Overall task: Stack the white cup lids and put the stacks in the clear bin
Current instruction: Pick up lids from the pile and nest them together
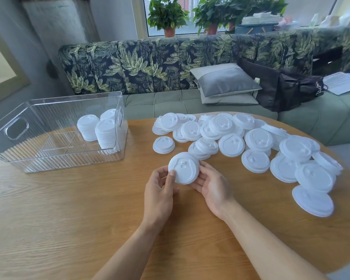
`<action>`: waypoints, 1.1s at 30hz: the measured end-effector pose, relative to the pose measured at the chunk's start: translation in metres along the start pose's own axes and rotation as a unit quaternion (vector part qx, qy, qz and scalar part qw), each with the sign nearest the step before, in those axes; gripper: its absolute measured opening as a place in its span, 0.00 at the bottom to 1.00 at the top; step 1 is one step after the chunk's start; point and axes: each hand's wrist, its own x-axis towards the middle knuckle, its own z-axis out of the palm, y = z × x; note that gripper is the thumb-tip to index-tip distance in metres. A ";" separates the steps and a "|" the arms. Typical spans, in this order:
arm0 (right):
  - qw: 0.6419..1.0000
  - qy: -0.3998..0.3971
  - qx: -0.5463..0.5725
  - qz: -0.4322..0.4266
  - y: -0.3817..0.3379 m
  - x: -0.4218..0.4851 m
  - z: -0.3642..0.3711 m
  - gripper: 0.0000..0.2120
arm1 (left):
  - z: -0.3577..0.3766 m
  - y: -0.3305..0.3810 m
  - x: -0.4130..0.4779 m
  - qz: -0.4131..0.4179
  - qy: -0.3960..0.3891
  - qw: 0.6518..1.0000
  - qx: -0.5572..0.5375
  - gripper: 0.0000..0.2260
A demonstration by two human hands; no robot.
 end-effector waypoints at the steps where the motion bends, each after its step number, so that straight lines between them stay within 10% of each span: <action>1: 1.000 -0.004 -0.012 -0.003 0.000 -0.001 0.001 0.16 | 0.000 0.000 0.000 -0.001 0.006 1.000 0.000 0.06; 33: 0.997 0.017 -0.062 -0.034 0.004 -0.005 0.006 0.24 | -0.004 0.009 -0.005 0.003 -0.038 0.999 -0.013 0.08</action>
